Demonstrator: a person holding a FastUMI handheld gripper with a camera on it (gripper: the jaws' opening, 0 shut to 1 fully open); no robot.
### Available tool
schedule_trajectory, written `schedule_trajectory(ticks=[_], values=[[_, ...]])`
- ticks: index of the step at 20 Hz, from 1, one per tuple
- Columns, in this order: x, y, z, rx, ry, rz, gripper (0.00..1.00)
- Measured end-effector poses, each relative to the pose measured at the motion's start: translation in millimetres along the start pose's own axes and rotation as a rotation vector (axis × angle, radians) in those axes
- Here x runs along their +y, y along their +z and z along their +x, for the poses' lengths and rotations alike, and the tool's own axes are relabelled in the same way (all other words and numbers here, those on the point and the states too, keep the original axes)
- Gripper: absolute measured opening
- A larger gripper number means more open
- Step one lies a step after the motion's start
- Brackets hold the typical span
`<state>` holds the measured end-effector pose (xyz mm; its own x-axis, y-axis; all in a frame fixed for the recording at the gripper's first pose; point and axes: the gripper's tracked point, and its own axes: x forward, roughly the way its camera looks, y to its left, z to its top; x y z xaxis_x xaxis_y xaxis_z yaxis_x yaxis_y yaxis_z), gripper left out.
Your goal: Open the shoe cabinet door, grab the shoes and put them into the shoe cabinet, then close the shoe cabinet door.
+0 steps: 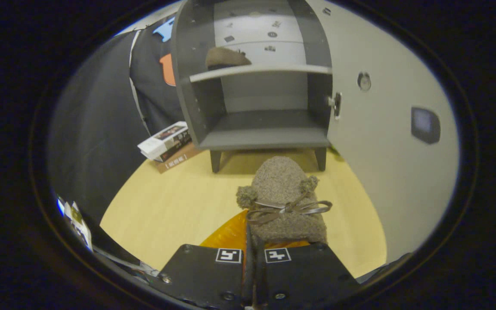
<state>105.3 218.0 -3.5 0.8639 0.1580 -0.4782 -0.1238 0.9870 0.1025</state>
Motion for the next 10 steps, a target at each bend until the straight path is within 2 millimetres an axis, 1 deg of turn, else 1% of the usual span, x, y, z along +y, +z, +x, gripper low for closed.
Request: schedule_trajectory(ticks=[5,7,10], values=[[18.6,102.3,-53.7,-0.194,0.009,-0.047,0.07],[24.1,140.4,-69.2,-0.259,0.008,-0.062,0.07],[29.7,192.7,-81.8,-0.344,-0.006,-0.090,0.07]])
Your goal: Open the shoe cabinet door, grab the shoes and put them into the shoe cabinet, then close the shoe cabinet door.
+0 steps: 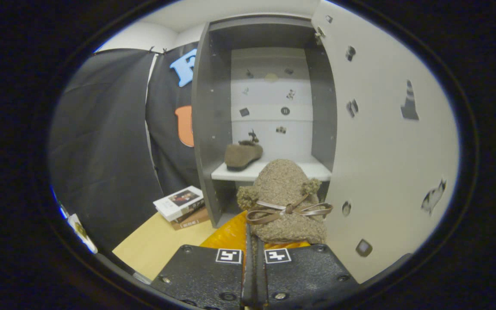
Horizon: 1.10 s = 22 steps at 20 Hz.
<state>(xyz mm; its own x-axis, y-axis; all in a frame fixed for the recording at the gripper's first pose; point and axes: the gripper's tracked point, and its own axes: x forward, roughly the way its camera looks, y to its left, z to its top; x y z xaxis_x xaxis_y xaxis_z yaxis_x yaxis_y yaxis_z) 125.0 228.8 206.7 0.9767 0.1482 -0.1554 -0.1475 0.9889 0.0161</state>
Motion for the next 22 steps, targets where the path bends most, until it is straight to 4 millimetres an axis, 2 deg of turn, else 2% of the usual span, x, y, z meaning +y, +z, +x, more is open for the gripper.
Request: schedule_trajectory(ticks=[2,5,9,13,22], values=[[1.1,29.6,9.9,-0.038,-0.009,-0.005,0.06],[-8.8,67.4,37.3,-0.084,-0.033,-0.008,0.07],[-24.5,95.6,86.8,-0.091,-0.068,-0.039,0.07],[-36.6,109.4,146.0,-0.084,-0.098,-0.046,0.07],[-70.3,109.5,271.6,0.012,-0.139,-0.040,0.06]])
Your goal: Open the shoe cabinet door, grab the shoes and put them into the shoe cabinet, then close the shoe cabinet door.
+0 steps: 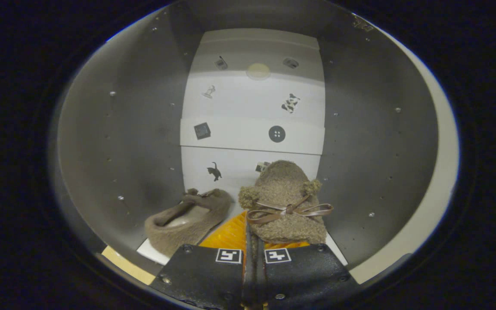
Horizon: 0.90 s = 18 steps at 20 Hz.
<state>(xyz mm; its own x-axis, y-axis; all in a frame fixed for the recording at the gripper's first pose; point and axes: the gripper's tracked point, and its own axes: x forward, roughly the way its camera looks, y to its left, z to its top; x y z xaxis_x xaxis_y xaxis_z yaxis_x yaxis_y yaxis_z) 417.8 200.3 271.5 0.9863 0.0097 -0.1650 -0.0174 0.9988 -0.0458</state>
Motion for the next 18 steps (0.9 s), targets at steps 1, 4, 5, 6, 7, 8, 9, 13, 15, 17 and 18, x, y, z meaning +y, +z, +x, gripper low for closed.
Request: schedule_trajectory(ticks=[1,4,5,6,7,8,9,13,15,17,18], values=[[0.9,-1.6,10.7,0.014,0.003,-0.004,0.07],[6.7,-15.9,35.5,0.078,0.030,-0.036,0.06],[10.1,-21.4,40.9,0.099,0.041,-0.033,0.07],[11.6,-26.3,45.0,0.128,0.049,-0.023,0.06],[15.1,-33.4,48.8,0.163,0.060,-0.003,0.07],[18.3,-38.6,52.6,0.186,0.070,0.040,0.06],[20.0,-43.4,55.0,0.208,0.075,0.065,0.07],[17.3,-45.8,62.3,0.227,0.030,0.056,0.08],[13.0,-46.9,62.5,0.227,0.003,0.046,0.09],[13.7,-44.7,59.1,0.220,0.002,0.048,0.14],[17.5,-41.1,56.5,0.211,0.021,0.055,0.21]])
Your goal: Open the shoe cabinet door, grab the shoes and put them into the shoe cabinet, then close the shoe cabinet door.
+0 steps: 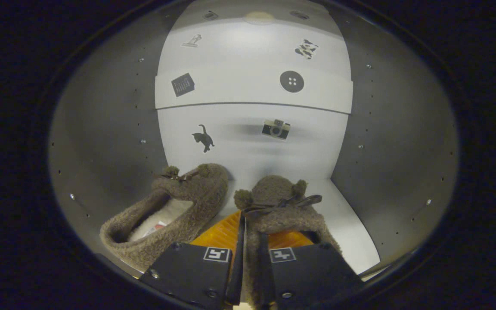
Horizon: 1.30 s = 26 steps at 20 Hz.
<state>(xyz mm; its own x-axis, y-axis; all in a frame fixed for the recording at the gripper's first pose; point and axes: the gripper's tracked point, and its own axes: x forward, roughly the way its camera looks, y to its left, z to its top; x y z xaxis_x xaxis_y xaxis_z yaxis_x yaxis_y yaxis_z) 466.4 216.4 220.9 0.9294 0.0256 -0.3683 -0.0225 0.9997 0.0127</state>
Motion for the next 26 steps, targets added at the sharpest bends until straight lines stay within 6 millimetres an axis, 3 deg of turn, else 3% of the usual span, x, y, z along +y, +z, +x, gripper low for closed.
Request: schedule_trajectory(ticks=[1,2,3,5,7,11,13,19,22,26], values=[[5.9,-0.2,-4.7,-0.011,0.024,0.006,0.24],[7.5,1.1,-11.9,-0.024,0.032,0.009,0.38],[8.0,2.3,-19.9,-0.035,0.031,0.011,0.45],[8.8,5.3,-38.8,-0.079,0.027,0.032,0.52],[11.4,8.6,-61.6,-0.125,0.043,0.056,0.52],[12.9,9.6,-106.0,-0.168,0.054,0.078,0.86],[10.3,12.8,-112.7,-0.207,0.034,0.074,1.00],[9.5,2.3,-97.4,-0.173,0.014,0.049,1.00],[9.3,16.2,-78.8,-0.194,-0.003,0.038,1.00],[10.8,3.9,-67.0,-0.113,0.009,0.014,1.00]])
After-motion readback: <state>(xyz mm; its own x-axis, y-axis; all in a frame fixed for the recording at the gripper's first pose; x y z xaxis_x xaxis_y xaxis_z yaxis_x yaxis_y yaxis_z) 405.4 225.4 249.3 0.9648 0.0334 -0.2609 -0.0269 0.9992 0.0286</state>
